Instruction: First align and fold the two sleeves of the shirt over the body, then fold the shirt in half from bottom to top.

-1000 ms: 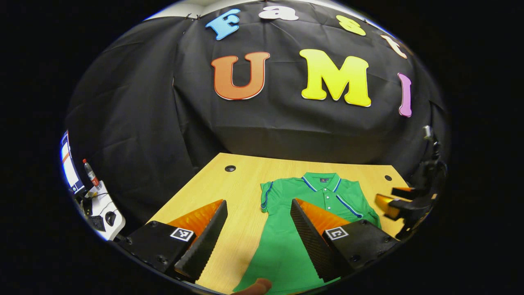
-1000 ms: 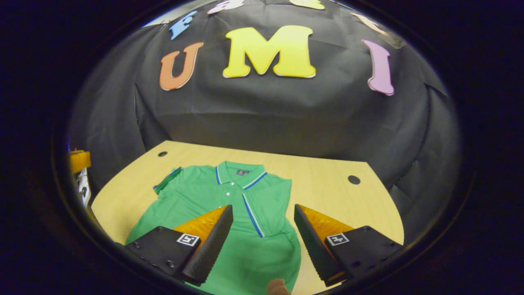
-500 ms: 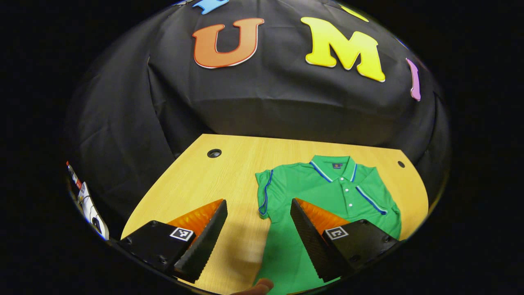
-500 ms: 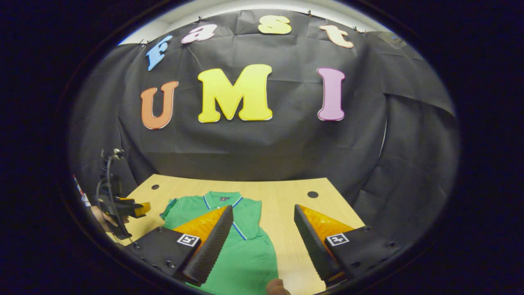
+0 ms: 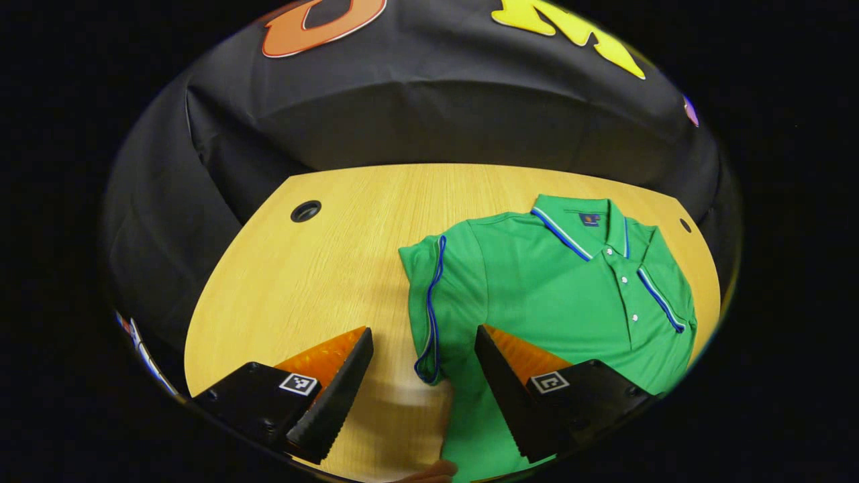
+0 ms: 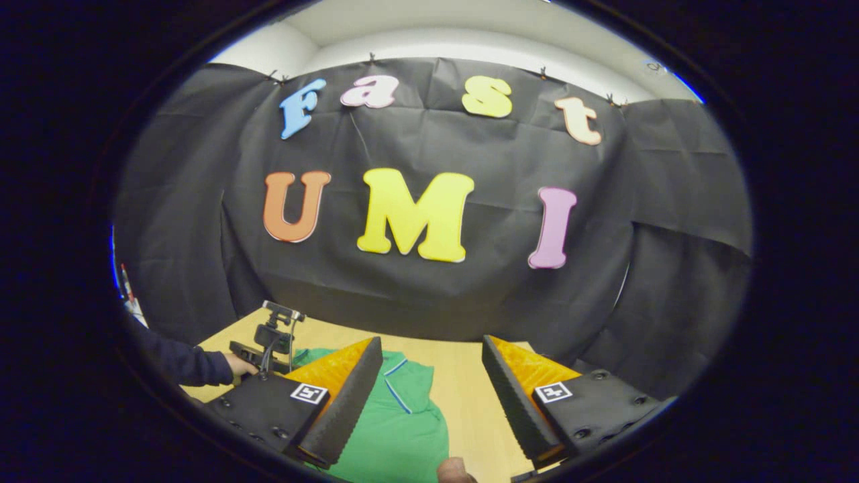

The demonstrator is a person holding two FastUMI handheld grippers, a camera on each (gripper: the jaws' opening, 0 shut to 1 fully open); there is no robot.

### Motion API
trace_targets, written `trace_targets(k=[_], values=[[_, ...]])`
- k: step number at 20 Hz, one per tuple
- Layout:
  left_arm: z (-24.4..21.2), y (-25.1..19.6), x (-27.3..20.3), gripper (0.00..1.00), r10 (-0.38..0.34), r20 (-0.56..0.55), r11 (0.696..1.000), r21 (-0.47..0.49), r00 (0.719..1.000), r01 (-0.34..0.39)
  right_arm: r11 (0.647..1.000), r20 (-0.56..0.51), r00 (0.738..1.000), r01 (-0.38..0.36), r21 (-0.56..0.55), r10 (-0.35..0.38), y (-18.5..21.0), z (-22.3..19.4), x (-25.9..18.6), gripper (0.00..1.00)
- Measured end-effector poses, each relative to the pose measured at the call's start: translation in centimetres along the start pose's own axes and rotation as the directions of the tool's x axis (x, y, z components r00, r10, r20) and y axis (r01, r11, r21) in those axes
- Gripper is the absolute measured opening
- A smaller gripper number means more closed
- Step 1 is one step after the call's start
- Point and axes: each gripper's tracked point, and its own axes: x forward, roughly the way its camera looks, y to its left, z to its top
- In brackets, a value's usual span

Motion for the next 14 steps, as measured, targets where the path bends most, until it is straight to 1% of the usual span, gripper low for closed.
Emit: trace_targets(k=[1,2,3,4,5,6,7,8,9,10,11,13,14], values=[[0.2,-0.2,0.4,0.96,-0.002,-0.011,1.000,0.007,1.000,0.002,0.999,0.015,1.000,0.009,-0.033,-0.009,0.2,-0.2,-0.4,0.96],[0.3,-0.3,0.9,0.92,-0.002,-0.014,1.000,0.015,1.000,0.002,0.999,0.013,1.000,0.001,-0.039,0.000,0.7,-0.3,-0.6,0.94],[0.8,-0.3,1.0,0.82,-0.001,-0.007,1.000,0.022,1.000,0.001,0.999,0.001,1.000,-0.013,-0.031,0.013,1.3,-0.7,-0.8,0.95],[1.2,-0.5,1.2,0.79,-0.012,0.002,0.999,0.033,1.000,0.012,1.000,-0.019,1.000,-0.012,-0.027,0.012,1.3,-1.3,-0.7,0.96],[1.2,-0.5,1.5,0.74,-0.008,0.006,0.999,0.038,1.000,0.008,1.000,-0.038,0.999,-0.006,-0.017,0.005,1.0,-1.7,-0.4,0.95],[1.1,-0.7,1.8,0.76,-0.014,-0.006,0.999,0.039,1.000,0.014,1.000,-0.052,0.999,-0.001,0.003,0.001,0.7,-2.1,-0.3,0.96],[0.8,-0.8,1.9,0.58,-0.021,-0.026,0.999,0.037,0.999,0.022,1.000,-0.065,0.998,0.009,0.027,-0.007,0.4,-2.4,-0.1,0.95],[0.3,-0.8,2.0,0.53,-0.018,-0.044,0.999,0.035,0.999,0.020,0.999,-0.077,0.997,0.022,0.050,-0.018,-0.1,-2.8,0.0,0.96],[0.7,-0.9,2.3,0.45,-0.025,-0.031,0.999,0.032,0.999,0.026,0.997,-0.091,0.995,0.035,0.072,-0.028,-0.5,-3.1,0.2,0.95],[0.6,-1.0,2.2,0.44,-0.021,-0.033,0.999,0.035,0.999,0.022,0.995,-0.106,0.994,0.045,0.094,-0.035,-0.7,-3.5,0.2,0.94],[0.4,-0.8,2.1,0.39,-0.014,-0.050,0.999,0.044,0.999,0.016,0.992,-0.122,0.992,0.054,0.111,-0.041,-1.0,-4.0,0.5,0.94],[0.5,-1.1,2.1,0.33,-0.024,-0.055,0.998,0.048,0.998,0.027,0.988,-0.146,0.988,0.068,0.139,-0.047,-1.4,-4.7,0.7,0.95],[0.4,-1.1,2.1,0.29,-0.028,-0.056,0.998,0.048,0.998,0.031,0.986,-0.149,0.988,0.072,0.148,-0.050,-1.5,-4.7,0.7,0.95]])
